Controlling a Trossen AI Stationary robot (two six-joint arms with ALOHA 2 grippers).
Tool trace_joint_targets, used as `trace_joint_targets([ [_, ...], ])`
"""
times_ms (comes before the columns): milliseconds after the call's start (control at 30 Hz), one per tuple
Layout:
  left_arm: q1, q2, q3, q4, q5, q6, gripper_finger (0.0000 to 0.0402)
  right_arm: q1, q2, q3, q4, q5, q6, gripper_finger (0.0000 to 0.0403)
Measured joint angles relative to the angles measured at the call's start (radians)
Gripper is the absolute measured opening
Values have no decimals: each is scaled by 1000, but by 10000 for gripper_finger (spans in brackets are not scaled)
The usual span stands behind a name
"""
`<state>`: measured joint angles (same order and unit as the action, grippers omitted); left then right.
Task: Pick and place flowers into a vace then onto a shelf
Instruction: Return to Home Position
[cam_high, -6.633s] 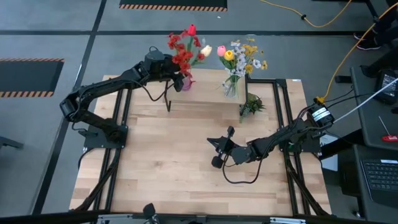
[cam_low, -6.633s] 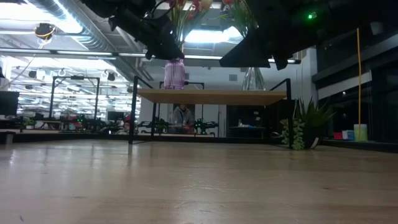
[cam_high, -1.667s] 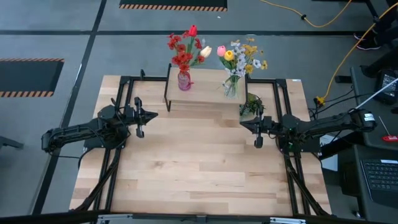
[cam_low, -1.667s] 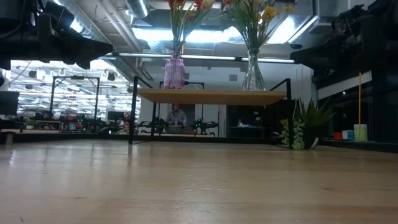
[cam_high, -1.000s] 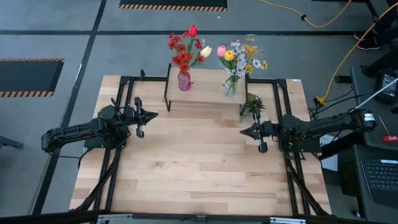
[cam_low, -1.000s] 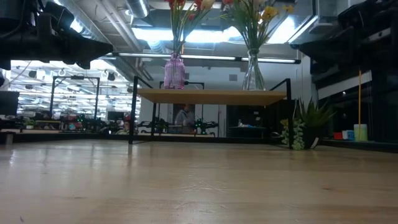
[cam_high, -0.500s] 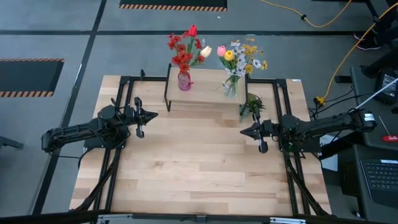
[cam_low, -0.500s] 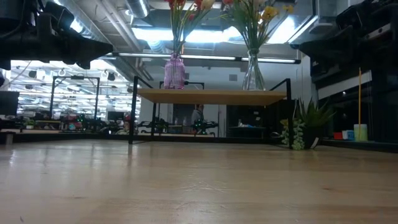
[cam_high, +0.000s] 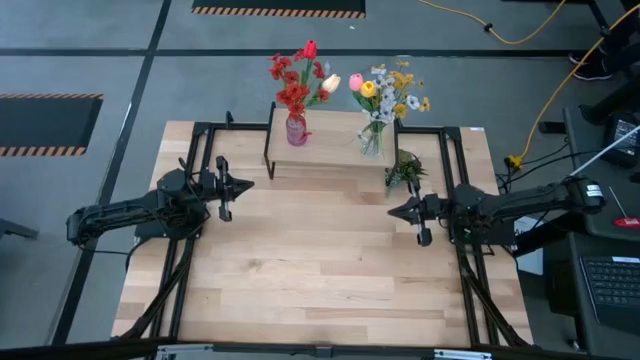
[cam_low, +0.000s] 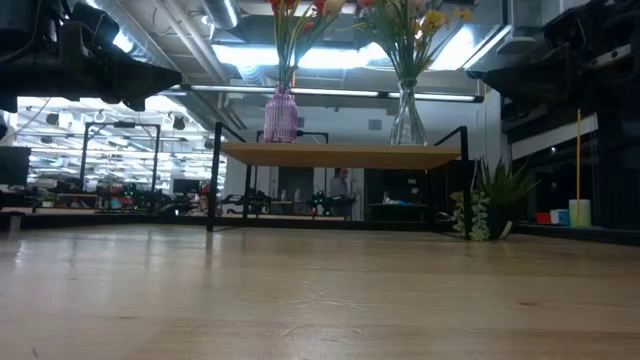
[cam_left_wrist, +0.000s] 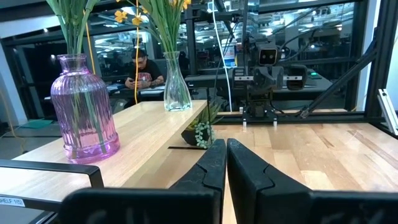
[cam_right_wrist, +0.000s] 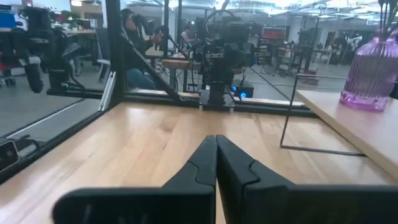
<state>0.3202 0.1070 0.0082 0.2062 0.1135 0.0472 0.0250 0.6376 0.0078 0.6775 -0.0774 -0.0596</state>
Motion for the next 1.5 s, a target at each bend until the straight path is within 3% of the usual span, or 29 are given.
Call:
trace_joint_targets([
  [233,0,0,0,0,0,0,6,63,-247,0,-301,4,20,5],
  [467,0,0,0,0,0,0,11,116,-397,0,-354,5,15,5],
  [700,0,0,0,0,0,0,6,118,-551,0,-554,5,-2,5],
  [1500,0,0,0,0,0,0,9,118,-563,0,-585,5,-21,5],
])
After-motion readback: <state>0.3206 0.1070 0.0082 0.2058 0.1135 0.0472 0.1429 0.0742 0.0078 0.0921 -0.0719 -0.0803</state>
